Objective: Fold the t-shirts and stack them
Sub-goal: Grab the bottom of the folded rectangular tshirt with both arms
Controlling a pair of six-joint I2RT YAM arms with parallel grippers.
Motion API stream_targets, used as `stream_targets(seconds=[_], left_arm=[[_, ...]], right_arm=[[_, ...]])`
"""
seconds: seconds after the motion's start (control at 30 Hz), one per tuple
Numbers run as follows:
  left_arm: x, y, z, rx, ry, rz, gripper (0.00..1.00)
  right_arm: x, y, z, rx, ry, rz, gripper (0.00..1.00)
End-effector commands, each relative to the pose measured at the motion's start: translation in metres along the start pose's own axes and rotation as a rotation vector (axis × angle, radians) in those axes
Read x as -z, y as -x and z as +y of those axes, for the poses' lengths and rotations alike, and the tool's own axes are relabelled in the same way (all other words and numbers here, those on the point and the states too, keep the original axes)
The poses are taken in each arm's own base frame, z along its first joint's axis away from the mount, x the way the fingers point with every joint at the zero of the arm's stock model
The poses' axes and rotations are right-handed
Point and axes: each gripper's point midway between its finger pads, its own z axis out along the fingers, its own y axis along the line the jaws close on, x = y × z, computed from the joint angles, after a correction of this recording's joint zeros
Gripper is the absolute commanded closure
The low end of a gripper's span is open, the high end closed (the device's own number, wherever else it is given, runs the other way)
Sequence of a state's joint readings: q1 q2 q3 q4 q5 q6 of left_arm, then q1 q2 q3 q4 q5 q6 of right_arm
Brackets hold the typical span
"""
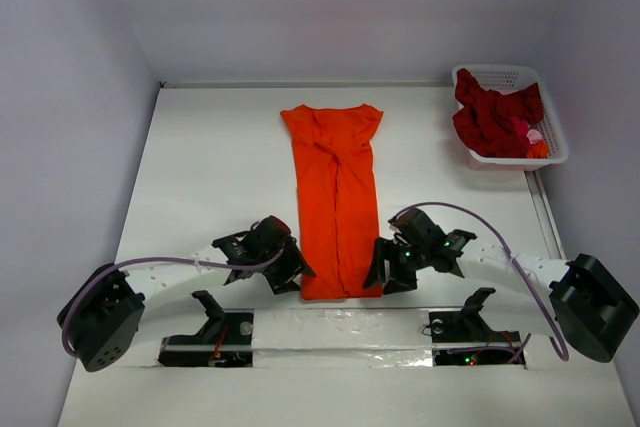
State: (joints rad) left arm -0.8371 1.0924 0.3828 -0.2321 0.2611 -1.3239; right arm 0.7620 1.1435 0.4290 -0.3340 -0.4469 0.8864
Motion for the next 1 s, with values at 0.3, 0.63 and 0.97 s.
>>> stream_targets(seconds=[0.3, 0.63, 0.97], left_arm=[[-0.002, 0.033, 0.030, -0.009, 0.131, -0.186, 0.50], [0.028, 0.017, 0.029, -0.038, 0.134, -0.128, 0.50], [0.005, 0.012, 0.035, -0.036, 0.111, -0.083, 0.51]], right_arm=[[-0.001, 0.008, 0.006, 0.051, 0.011, -0.030, 0.27], [-0.002, 0.010, 0.008, 0.054, 0.006, -0.032, 0.28], [-0.003, 0.012, 0.006, 0.053, -0.008, -0.032, 0.30]])
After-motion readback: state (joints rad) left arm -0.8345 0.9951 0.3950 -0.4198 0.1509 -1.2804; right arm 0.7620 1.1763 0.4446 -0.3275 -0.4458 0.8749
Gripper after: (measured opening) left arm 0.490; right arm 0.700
